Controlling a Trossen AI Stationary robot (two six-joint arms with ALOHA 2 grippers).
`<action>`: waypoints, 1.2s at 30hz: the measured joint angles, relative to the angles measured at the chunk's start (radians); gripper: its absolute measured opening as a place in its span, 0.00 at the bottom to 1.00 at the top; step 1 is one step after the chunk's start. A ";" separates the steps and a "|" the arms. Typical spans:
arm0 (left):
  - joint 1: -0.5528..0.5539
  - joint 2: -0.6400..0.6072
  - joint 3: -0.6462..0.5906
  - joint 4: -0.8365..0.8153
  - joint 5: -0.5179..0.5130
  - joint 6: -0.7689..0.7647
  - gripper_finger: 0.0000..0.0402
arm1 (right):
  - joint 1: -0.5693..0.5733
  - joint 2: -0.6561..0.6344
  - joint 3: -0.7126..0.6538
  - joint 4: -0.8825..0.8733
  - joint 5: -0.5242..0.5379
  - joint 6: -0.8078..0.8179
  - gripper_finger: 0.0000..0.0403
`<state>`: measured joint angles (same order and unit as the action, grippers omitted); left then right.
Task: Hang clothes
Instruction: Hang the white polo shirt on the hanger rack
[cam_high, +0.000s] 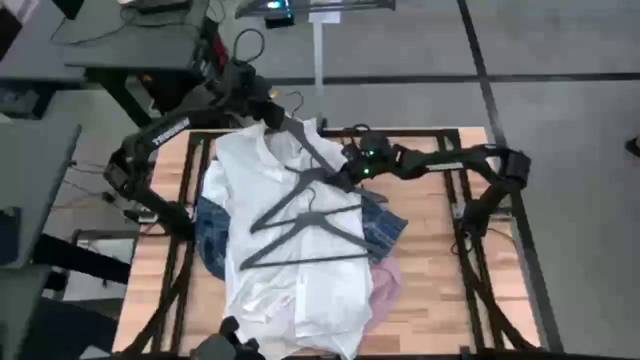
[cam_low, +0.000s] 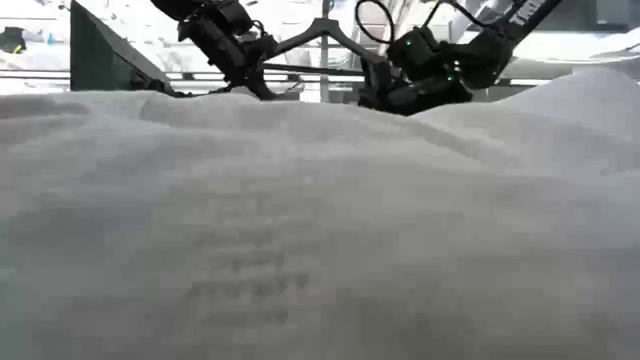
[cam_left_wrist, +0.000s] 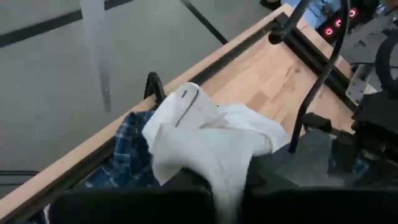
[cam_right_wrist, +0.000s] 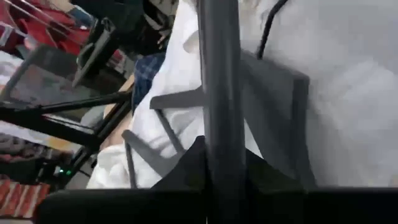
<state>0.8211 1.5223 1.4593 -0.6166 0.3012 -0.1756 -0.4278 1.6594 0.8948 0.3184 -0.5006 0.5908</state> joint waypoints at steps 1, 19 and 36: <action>-0.001 0.000 0.000 0.000 0.001 0.008 0.00 | -0.001 -0.001 0.000 -0.017 -0.016 -0.023 0.05; -0.030 0.001 0.000 0.013 -0.042 0.071 0.00 | 0.024 -0.007 0.000 -0.054 0.110 -0.115 0.05; -0.018 0.000 0.047 -0.105 -0.300 0.418 0.38 | 0.056 0.033 0.002 -0.058 0.160 -0.090 0.05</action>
<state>0.8029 1.5227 1.5061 -0.7216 0.0010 0.2422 -0.3718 1.6924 0.8967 0.2605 -0.3408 0.5011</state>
